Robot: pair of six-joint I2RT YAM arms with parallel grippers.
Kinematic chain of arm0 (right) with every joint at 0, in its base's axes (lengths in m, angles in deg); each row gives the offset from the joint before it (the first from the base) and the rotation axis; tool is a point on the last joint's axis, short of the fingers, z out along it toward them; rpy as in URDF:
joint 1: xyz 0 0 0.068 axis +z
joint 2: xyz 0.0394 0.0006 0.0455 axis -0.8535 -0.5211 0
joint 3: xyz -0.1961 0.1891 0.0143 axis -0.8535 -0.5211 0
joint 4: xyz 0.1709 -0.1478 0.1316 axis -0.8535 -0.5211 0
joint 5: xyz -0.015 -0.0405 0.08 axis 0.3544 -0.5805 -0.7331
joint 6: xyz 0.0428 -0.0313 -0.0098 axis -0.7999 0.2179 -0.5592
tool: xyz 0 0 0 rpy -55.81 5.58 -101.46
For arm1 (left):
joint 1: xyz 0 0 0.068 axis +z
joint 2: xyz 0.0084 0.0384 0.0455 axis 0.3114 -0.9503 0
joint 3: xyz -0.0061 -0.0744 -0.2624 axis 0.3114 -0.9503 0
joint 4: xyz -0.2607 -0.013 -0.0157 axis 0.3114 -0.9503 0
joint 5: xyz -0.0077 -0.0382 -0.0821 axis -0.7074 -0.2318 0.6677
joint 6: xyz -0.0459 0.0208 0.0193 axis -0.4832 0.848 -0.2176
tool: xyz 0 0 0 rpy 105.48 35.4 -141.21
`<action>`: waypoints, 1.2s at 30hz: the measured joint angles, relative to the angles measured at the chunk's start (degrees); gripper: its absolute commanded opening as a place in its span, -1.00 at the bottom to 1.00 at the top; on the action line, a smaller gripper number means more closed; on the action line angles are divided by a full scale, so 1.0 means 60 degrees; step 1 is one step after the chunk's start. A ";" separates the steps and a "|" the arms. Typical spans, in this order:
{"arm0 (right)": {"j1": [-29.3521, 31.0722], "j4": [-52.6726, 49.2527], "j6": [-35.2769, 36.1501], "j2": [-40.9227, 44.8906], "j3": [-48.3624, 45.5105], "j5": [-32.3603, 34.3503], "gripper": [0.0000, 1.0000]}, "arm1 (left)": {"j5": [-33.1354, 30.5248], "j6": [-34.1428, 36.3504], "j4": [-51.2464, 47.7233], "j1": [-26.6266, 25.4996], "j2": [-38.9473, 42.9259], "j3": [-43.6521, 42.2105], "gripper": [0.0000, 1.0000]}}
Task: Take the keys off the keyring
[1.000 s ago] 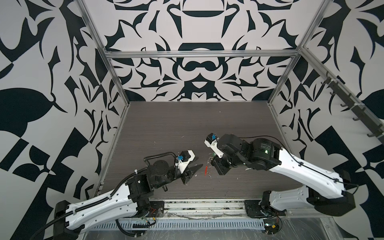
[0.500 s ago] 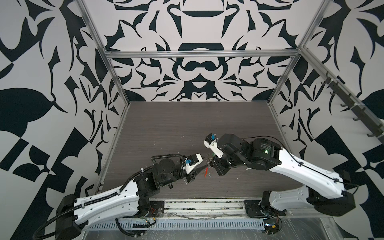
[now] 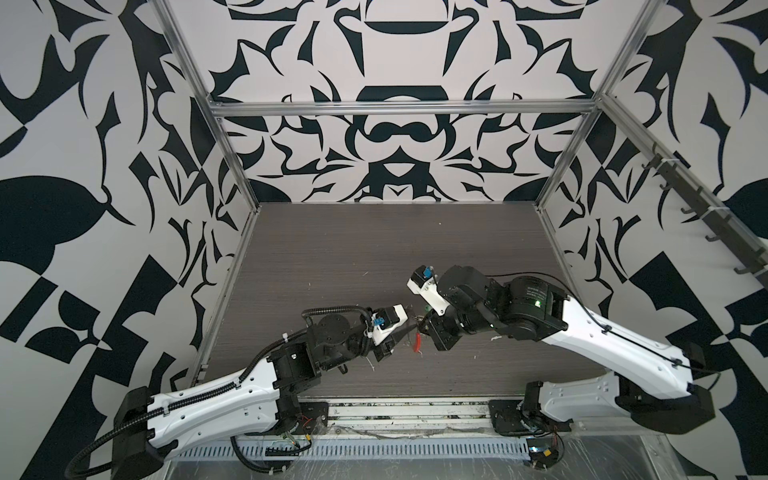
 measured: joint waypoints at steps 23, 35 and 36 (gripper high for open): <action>-0.0011 0.0124 -0.0004 0.0022 -0.0171 -0.0073 -1.00 | 0.0426 0.0240 -0.0299 0.0004 -0.0401 0.0444 -1.00; -0.0018 0.0233 0.0007 0.0302 -0.0408 -0.0087 -1.00 | 0.0882 0.0113 -0.0703 0.0000 -0.0226 0.0528 -1.00; -0.0025 0.0306 0.0022 0.0361 -0.0474 -0.0127 -1.00 | 0.0914 0.0076 -0.0772 0.0004 -0.0168 0.0532 -1.00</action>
